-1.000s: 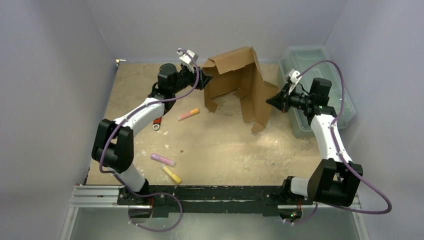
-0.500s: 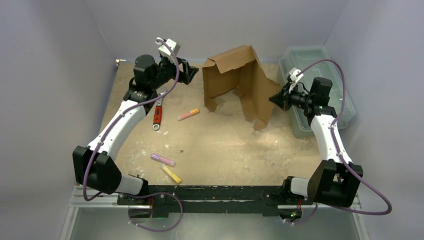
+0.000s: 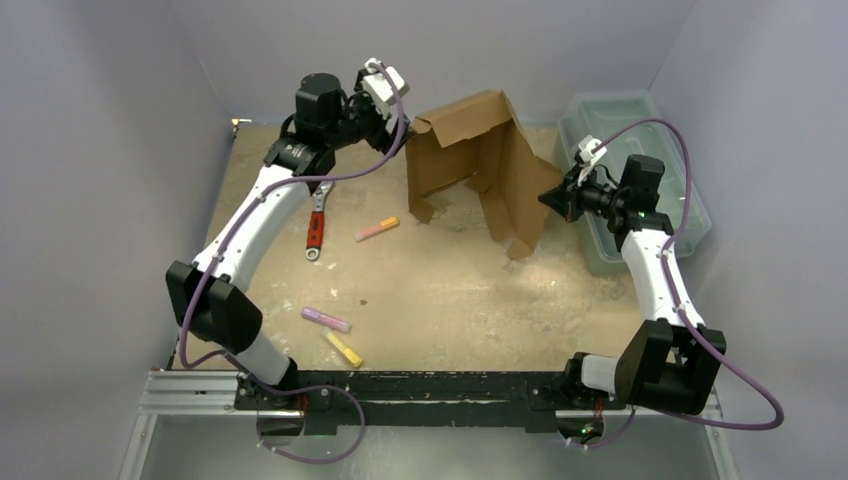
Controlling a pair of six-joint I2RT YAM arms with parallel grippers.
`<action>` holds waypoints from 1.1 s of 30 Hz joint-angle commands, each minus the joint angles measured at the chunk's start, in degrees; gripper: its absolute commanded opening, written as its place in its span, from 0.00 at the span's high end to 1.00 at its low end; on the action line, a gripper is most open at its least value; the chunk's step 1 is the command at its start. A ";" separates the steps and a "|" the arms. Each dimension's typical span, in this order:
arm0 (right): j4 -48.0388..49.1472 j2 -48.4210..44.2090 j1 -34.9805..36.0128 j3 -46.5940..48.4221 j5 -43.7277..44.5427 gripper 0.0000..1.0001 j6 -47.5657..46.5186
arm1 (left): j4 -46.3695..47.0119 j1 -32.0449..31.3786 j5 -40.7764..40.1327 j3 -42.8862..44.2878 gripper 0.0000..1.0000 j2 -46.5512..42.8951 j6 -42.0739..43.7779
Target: Fold the paper box
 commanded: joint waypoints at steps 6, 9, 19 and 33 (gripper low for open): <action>-0.53 -0.98 -0.24 0.93 0.42 1.00 -0.15 | -4.81 -2.04 4.73 9.52 0.26 7.11 12.71; -0.52 -1.08 -0.24 0.93 0.24 1.00 -0.17 | -5.86 -2.04 4.05 10.74 0.28 9.15 13.22; -0.55 -0.90 -0.23 0.93 -0.81 1.00 -0.37 | -4.28 -2.64 1.16 12.24 0.30 11.78 12.22; -0.56 -1.55 -0.22 1.11 -1.44 1.00 0.41 | 7.09 -4.76 -7.14 4.31 0.35 5.78 -4.27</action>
